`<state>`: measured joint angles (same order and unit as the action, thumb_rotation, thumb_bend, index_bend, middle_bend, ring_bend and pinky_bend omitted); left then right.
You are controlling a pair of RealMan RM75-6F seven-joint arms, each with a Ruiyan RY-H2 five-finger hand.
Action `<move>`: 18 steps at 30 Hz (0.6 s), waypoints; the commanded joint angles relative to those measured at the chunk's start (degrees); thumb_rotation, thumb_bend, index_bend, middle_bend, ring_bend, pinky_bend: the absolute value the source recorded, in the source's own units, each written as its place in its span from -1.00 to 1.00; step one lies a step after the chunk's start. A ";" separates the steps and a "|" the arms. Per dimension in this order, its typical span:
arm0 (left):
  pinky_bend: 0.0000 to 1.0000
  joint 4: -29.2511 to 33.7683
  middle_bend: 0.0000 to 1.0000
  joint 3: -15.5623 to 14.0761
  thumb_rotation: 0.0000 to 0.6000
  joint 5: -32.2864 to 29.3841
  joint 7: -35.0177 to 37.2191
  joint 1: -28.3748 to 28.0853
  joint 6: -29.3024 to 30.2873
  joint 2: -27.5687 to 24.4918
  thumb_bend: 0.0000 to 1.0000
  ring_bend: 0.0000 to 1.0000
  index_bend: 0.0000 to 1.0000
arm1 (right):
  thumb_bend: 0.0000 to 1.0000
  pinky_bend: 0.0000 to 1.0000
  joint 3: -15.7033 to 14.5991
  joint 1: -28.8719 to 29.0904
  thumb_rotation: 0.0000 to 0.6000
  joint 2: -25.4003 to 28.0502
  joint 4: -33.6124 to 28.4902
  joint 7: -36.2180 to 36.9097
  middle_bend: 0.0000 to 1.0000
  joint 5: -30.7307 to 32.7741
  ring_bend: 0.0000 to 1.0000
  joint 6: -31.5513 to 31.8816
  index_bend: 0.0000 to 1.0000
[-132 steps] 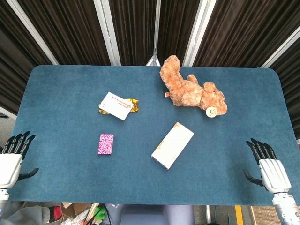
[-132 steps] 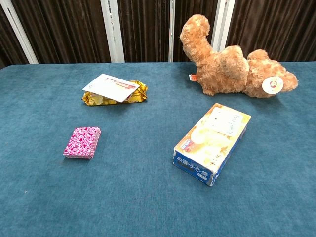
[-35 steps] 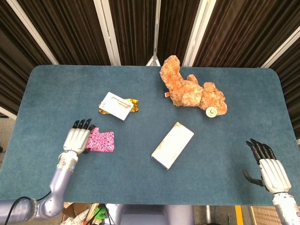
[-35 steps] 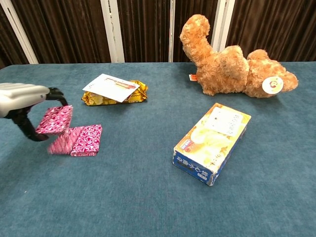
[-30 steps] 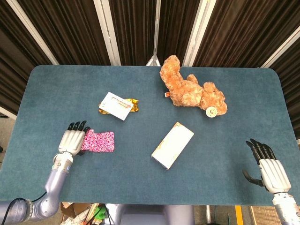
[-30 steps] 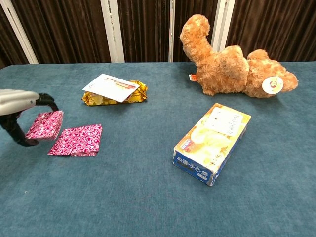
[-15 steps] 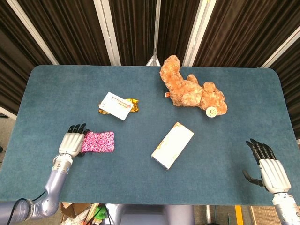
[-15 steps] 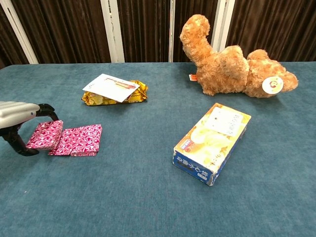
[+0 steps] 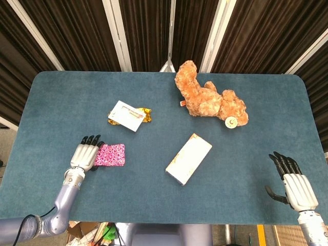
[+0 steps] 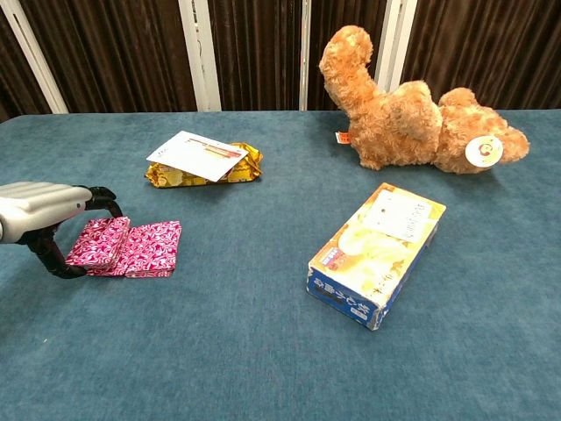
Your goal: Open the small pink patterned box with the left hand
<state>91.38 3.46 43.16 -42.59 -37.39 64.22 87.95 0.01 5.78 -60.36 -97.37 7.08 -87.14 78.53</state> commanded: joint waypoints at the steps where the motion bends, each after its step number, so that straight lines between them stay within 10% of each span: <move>1: -1.00 0.16 -1.00 -0.05 1.00 -0.76 -0.62 -0.12 -0.05 -0.15 -0.23 -1.00 -0.40 | -0.28 -0.90 -0.01 0.00 1.00 -0.01 -0.01 -0.01 -1.00 0.00 -1.00 -0.01 -1.00; 18: -1.00 2.47 -1.00 0.35 1.00 -3.80 -2.83 -1.18 0.01 -1.44 -0.47 -1.00 -0.79 | -0.28 -0.90 0.04 -0.03 1.00 0.02 -0.09 -0.10 -1.00 0.09 -1.00 0.03 -1.00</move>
<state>93.73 3.73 39.44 -45.42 -38.53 64.14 86.63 0.04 5.75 -60.33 -97.46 6.99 -87.05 78.56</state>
